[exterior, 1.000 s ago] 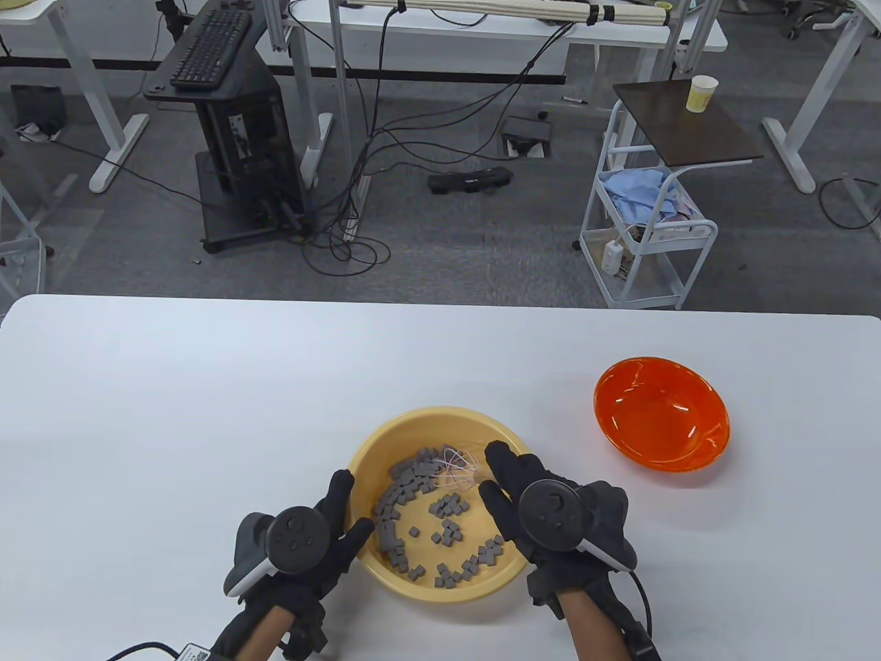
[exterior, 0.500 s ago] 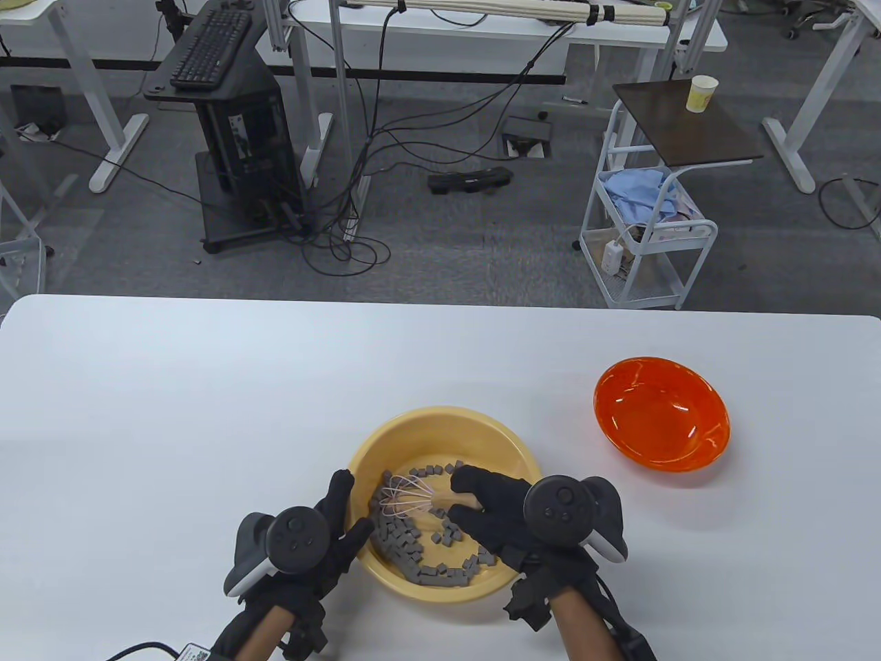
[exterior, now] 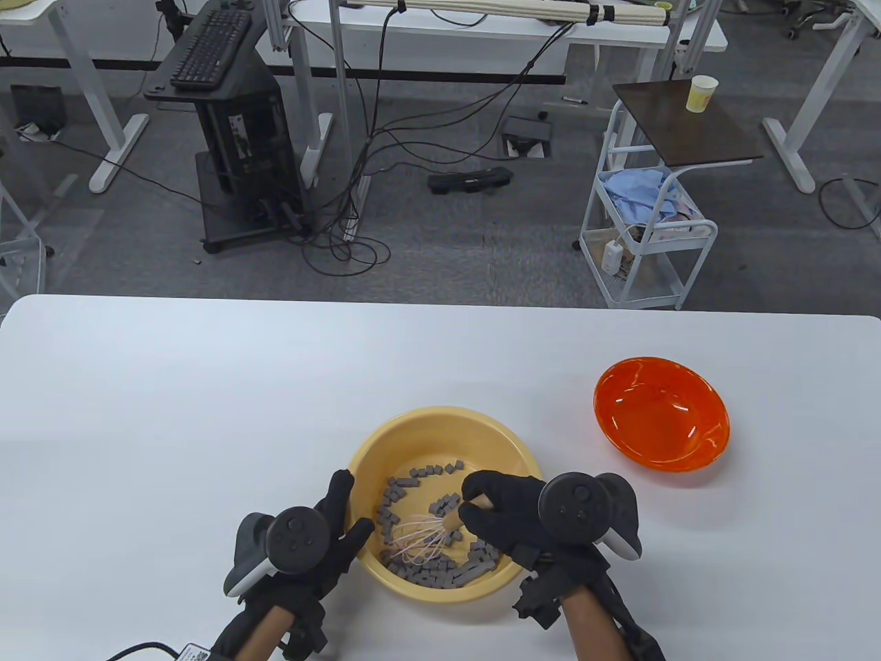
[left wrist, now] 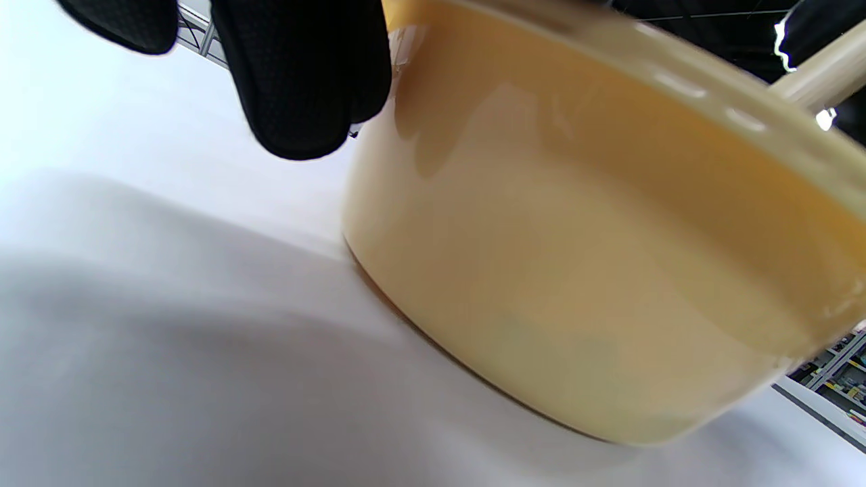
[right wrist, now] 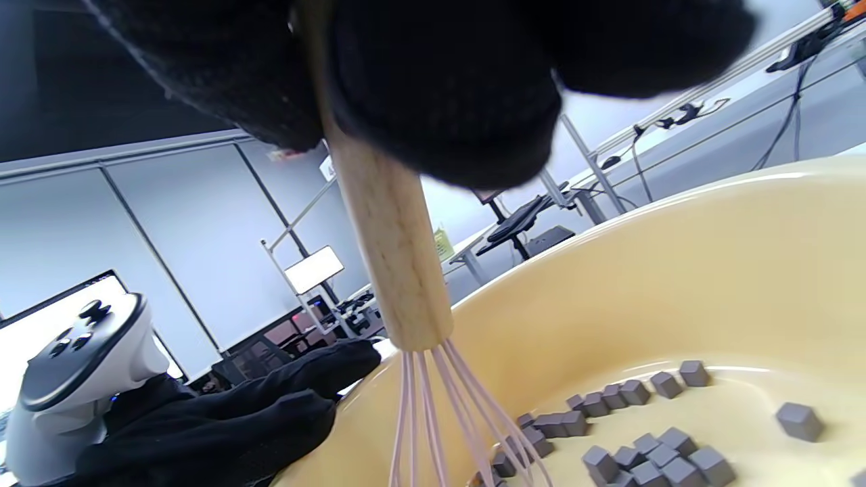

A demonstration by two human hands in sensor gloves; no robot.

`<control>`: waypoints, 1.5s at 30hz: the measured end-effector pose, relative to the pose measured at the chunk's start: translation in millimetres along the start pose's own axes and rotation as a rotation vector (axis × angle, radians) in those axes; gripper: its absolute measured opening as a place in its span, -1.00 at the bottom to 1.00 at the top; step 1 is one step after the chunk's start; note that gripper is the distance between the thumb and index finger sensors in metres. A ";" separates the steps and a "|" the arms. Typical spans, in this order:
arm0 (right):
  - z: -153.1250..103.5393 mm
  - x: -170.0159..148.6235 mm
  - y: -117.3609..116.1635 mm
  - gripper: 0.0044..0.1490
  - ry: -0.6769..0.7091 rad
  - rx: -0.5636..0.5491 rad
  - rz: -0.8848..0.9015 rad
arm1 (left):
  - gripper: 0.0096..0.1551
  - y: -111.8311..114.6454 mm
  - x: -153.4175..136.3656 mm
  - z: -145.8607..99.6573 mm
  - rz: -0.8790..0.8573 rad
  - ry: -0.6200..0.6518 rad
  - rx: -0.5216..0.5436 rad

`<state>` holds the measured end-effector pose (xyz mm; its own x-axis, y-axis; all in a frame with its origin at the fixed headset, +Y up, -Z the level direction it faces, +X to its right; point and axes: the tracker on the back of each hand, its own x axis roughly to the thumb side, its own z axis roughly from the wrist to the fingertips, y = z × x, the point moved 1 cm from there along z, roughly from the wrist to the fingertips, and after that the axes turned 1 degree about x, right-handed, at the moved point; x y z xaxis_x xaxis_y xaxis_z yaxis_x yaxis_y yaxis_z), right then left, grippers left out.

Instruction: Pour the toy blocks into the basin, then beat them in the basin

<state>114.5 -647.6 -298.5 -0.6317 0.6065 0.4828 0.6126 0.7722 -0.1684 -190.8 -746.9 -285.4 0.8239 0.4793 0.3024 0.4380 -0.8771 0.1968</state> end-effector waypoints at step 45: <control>4.8 -6.9 -15.3 -0.42 -0.054 0.063 0.028 | -0.09 0.1 -0.7 0.1 0.000 0.005 -0.003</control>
<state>107.3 -662.7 -303.4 -0.6407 0.6356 0.4307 0.6003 0.7644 -0.2351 -191.3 -747.4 -285.6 0.8217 0.4799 0.3073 0.4374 -0.8768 0.1995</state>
